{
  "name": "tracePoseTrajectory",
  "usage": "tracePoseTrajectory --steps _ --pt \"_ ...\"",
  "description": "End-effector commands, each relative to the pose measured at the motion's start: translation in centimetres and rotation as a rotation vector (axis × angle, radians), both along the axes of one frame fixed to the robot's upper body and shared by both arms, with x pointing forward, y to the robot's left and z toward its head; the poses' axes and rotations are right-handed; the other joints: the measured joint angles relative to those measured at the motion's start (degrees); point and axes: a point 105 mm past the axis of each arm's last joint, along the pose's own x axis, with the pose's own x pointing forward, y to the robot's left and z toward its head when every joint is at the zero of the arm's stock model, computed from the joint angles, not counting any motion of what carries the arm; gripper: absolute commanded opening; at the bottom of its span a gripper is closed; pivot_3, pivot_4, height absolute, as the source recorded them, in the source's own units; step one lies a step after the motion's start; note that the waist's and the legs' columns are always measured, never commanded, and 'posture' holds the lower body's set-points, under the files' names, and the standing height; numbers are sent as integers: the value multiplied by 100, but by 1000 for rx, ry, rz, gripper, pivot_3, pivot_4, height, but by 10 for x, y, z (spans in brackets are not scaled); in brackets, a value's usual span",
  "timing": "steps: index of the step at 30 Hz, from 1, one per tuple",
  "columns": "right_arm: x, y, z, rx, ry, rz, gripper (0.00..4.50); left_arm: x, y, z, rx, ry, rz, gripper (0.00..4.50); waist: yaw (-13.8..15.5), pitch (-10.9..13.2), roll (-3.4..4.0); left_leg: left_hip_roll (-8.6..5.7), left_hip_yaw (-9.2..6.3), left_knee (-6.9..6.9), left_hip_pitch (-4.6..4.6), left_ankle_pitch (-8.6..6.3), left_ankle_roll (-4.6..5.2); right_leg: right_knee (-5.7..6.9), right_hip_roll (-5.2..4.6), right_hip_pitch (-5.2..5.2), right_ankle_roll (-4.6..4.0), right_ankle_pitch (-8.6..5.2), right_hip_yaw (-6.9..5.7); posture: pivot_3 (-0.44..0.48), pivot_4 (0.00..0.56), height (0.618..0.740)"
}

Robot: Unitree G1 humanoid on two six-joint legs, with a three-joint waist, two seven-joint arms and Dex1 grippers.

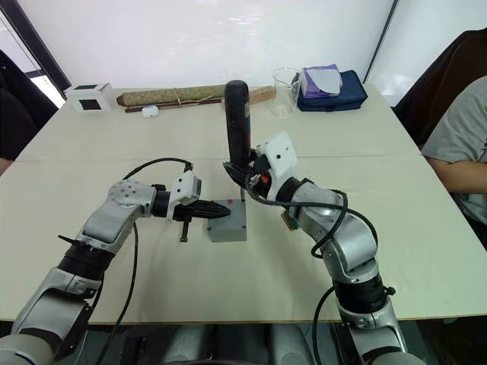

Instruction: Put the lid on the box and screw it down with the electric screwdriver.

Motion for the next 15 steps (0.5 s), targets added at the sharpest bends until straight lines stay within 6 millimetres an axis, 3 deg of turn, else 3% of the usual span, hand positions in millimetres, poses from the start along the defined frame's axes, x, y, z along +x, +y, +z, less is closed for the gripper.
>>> tracePoseTrajectory --steps 1,5,8,12,15 --pt "-16 -11 65 140 -160 4 2117 -3 -3 7 -15 -14 -14 0 0 1 2 0 0 1 -20 0 0 4 0 -20 9 6 0 0 150 736" --pt "-9 -40 74 154 -31 -89 2117 -8 -8 34 -91 -63 -39 0 10 8 5 -1 -9 2 -69 0 0 7 -1 -65 11 8 -5 0 150 736" --pt "-5 -57 65 81 89 -153 2117 -10 -9 48 -120 -83 -49 0 25 14 8 -2 -10 3 -73 0 0 3 -7 -65 9 7 -9 0 150 736" --pt "5 -100 37 -117 319 -311 2117 -18 -9 72 -163 -115 -84 0 12 40 32 -4 -7 1 -76 0 0 0 -9 -68 9 7 -9 0 150 736" --pt "3 -123 30 -230 391 -344 2117 -22 -9 84 -188 -128 -100 0 19 64 48 -4 -3 -1 -78 0 0 -7 -9 -69 5 4 -8 0 150 736"
